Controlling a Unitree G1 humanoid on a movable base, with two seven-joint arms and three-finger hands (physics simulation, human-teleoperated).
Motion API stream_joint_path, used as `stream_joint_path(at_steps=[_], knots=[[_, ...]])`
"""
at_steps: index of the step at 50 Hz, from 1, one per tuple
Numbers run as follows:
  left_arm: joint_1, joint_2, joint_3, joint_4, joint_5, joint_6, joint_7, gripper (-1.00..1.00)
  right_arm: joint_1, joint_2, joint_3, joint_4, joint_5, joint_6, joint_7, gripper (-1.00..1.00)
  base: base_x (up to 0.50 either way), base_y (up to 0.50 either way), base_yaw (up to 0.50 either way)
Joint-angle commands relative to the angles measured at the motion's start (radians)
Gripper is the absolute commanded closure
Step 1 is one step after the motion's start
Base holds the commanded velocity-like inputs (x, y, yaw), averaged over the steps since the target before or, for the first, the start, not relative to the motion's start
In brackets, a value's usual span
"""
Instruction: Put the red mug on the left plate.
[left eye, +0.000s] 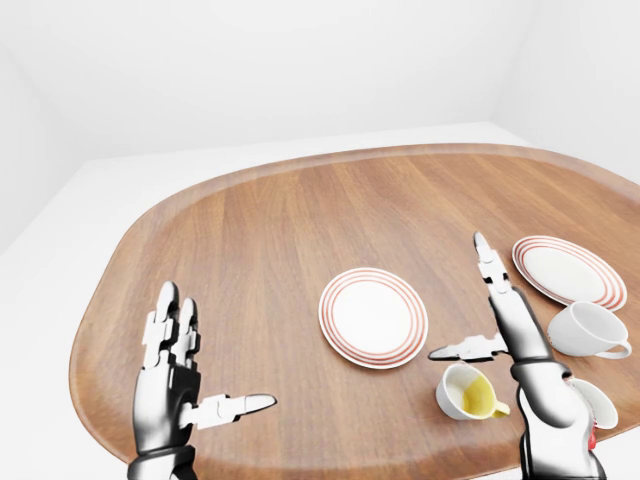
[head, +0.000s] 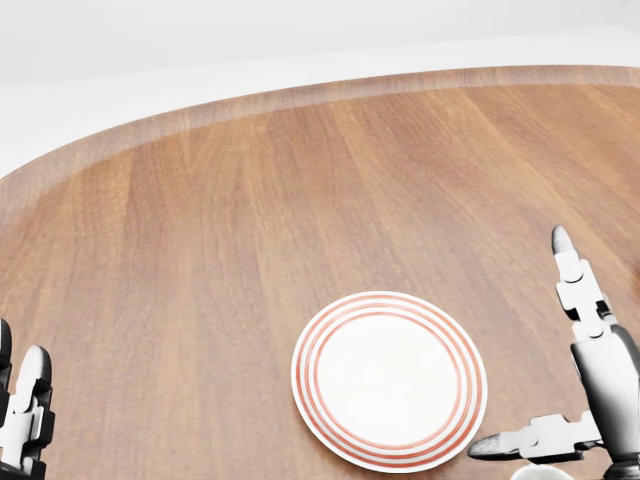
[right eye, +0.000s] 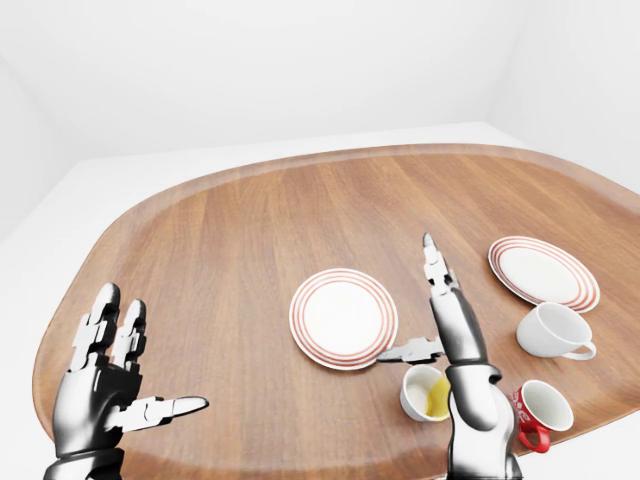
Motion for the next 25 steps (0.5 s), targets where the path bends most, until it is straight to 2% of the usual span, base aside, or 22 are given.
stream_joint_path(at_steps=[1,3,7,10,13,18,20,22,23,25], knots=[[0.009,0.003,-0.008,-0.012,0.003,0.0,0.007,-1.0,-0.172,-0.127,-0.129,0.017,-0.172,0.0,0.137,-1.0,0.0,0.0,0.0],[0.008,0.004,-0.006,-0.013,0.002,0.0,0.008,-1.0,-0.166,-0.161,-0.138,0.05,-0.158,0.0,0.195,-1.0,0.0,0.0,0.0],[0.012,0.002,-0.004,-0.016,-0.001,0.0,0.006,-1.0,-0.166,-0.205,-0.17,0.113,-0.277,0.0,0.222,-1.0,0.0,0.0,0.0],[0.012,0.001,-0.003,-0.016,-0.001,0.0,0.005,-1.0,-0.174,-0.224,-0.219,0.147,-0.285,0.0,0.267,-1.0,0.0,0.0,0.0],[0.014,0.0,-0.001,-0.019,-0.004,0.0,0.002,-1.0,-0.202,-0.281,-0.298,0.241,-0.261,0.0,0.297,-1.0,0.0,0.0,0.0],[0.023,-0.006,0.001,-0.027,-0.007,0.0,-0.002,-1.0,-0.192,-0.359,-0.388,0.458,-0.15,0.0,0.286,-1.0,0.0,0.0,0.0],[0.024,-0.006,-0.001,-0.029,-0.004,0.0,0.0,-1.0,-0.177,-0.378,-0.394,0.534,-0.127,-0.006,0.271,-1.0,0.0,0.0,0.0],[0.022,-0.006,-0.001,-0.03,-0.003,0.0,0.001,-1.0,-0.161,-0.401,-0.385,0.625,-0.162,-0.019,0.245,-1.0,0.0,0.0,0.0],[0.021,-0.005,-0.001,-0.03,-0.004,0.0,0.002,-1.0,-0.162,-0.429,-0.378,0.732,-0.199,-0.009,0.217,-1.0,0.0,0.0,0.0],[0.018,-0.005,0.001,-0.029,-0.006,0.0,0.004,-1.0,-0.163,-0.458,-0.376,0.813,-0.195,-0.021,0.188,-1.0,0.0,0.0,0.0]])
